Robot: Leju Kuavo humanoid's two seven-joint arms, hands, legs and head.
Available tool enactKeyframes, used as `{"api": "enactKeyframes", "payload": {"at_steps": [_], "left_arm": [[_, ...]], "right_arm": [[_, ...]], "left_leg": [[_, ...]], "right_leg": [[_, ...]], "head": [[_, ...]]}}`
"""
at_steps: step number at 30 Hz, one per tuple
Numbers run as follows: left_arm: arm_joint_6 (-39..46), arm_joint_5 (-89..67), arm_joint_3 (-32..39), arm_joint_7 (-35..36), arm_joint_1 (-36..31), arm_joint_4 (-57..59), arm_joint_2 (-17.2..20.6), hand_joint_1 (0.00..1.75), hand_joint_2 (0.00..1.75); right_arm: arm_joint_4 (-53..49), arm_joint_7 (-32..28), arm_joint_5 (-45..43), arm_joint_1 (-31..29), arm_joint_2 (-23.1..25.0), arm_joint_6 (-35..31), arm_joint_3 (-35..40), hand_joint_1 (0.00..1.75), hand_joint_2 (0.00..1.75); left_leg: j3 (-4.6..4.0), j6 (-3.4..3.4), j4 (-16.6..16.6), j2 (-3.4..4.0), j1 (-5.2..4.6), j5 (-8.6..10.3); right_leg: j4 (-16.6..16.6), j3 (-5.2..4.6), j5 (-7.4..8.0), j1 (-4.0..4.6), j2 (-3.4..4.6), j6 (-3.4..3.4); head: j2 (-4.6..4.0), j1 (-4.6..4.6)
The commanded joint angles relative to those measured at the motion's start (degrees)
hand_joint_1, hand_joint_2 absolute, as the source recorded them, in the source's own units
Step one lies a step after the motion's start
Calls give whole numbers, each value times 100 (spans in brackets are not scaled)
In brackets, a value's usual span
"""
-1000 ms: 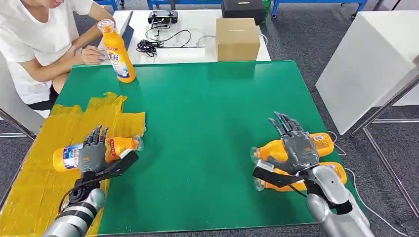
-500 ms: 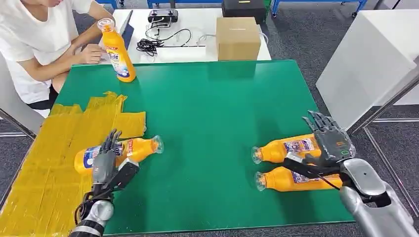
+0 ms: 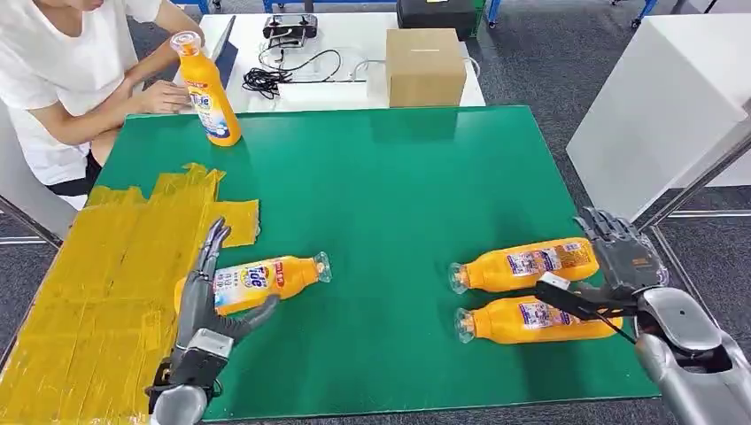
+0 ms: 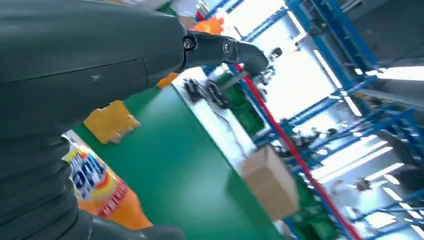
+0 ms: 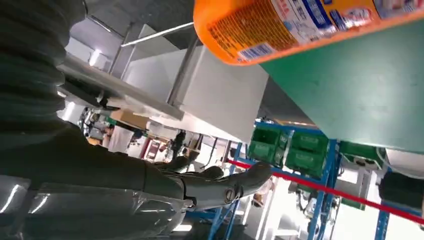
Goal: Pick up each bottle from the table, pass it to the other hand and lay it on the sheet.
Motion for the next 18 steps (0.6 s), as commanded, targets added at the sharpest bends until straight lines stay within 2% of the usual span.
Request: {"api": "enactKeyframes", "payload": {"at_steps": [1,3,10,17,18], "left_arm": [[-596,656,-194,-132,138,-549,90,0,175],[-903,924,-162,-240,167,-647,57,0,175],[-909,927,-160,-239,180,-691,37,0,175],[-1746,1532,-379,-461,302,-1167,0,0,175],[-1826,1580,-415,-496,317,-1240,-4,0,175]], "right_arm": [[788,-71,72,-239,352,11,134,0,175],[906,-64,154,-249,467,-46,150,0,175],[951,-55,200,-246,510,-87,180,0,175],[1767,64,731,-505,1023,-435,384,0,175],[1970,74,835,-590,1124,-563,395,0,175]], "left_leg": [[26,-4,-6,17,7,-9],[14,-3,-6,10,3,-4],[32,-6,-10,13,5,-8],[19,-4,-7,13,9,-4],[46,-7,-16,24,11,-10]], "right_leg": [[-17,28,0,7,13,3],[-11,15,1,2,8,2],[-19,36,-1,4,9,3],[-17,23,4,8,11,0],[-30,48,2,9,19,2]], "head": [[0,0],[0,0],[0,0],[0,-2],[0,0]]}}
